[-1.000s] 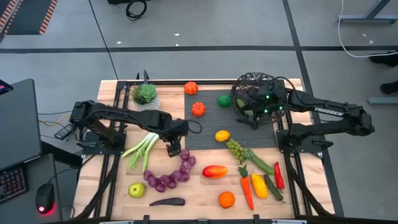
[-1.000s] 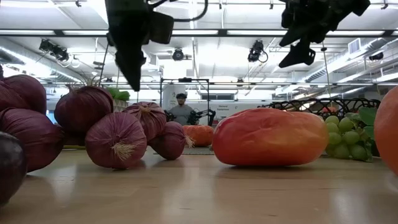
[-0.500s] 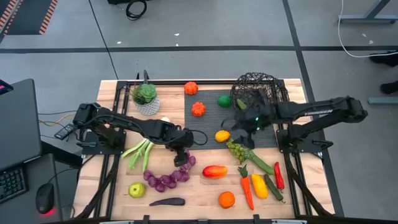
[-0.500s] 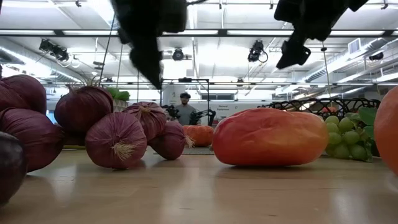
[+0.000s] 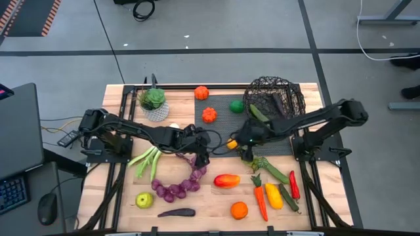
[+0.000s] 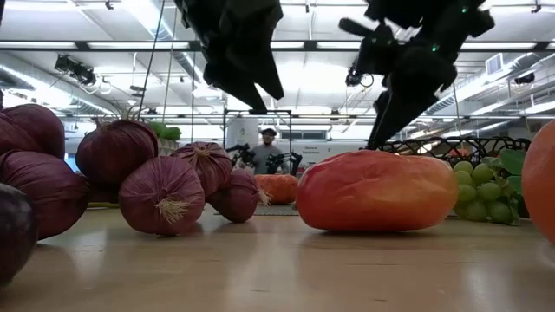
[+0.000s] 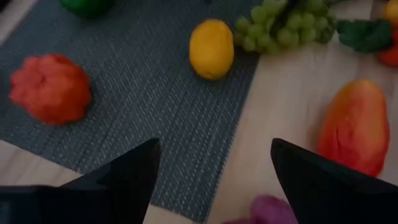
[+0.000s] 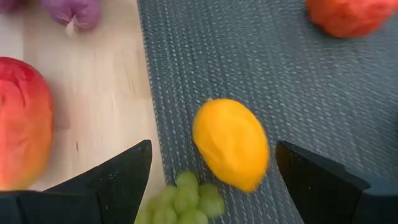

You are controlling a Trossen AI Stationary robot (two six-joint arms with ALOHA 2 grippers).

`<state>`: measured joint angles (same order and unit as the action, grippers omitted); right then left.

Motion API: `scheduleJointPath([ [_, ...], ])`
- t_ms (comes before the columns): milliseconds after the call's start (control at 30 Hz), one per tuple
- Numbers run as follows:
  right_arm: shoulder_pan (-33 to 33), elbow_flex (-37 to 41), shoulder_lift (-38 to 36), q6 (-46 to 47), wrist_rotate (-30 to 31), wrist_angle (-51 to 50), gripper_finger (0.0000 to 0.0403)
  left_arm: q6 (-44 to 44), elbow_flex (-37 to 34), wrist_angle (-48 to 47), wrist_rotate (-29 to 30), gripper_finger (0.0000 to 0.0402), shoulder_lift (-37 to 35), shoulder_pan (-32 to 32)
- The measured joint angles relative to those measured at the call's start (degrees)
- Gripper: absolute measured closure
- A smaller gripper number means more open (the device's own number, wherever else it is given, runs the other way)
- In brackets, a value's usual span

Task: Build produce basket
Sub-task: Put the yellow lemon into the black basket

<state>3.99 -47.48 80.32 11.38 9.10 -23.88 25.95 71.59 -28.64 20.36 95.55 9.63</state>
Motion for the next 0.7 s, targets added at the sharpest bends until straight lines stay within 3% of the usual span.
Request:
scheduleJointPath([
  [200,-1.12,0.0,4.71,-2.43,2.72,0.71,0.0056,-0.74,-2.62,0.33,0.16,0.0088,0.87,0.24],
  [367,-2.93,0.0,7.33,-1.99,0.01,1.63,0.0056,-1.23,-4.97,0.83,-2.1,0.0088,0.87,-0.09],
  [700,-4.33,0.02,8.64,-2.61,0.4,1.81,0.0056,-1.27,-6.45,-1.56,-2.2,0.0088,0.83,0.66],
])
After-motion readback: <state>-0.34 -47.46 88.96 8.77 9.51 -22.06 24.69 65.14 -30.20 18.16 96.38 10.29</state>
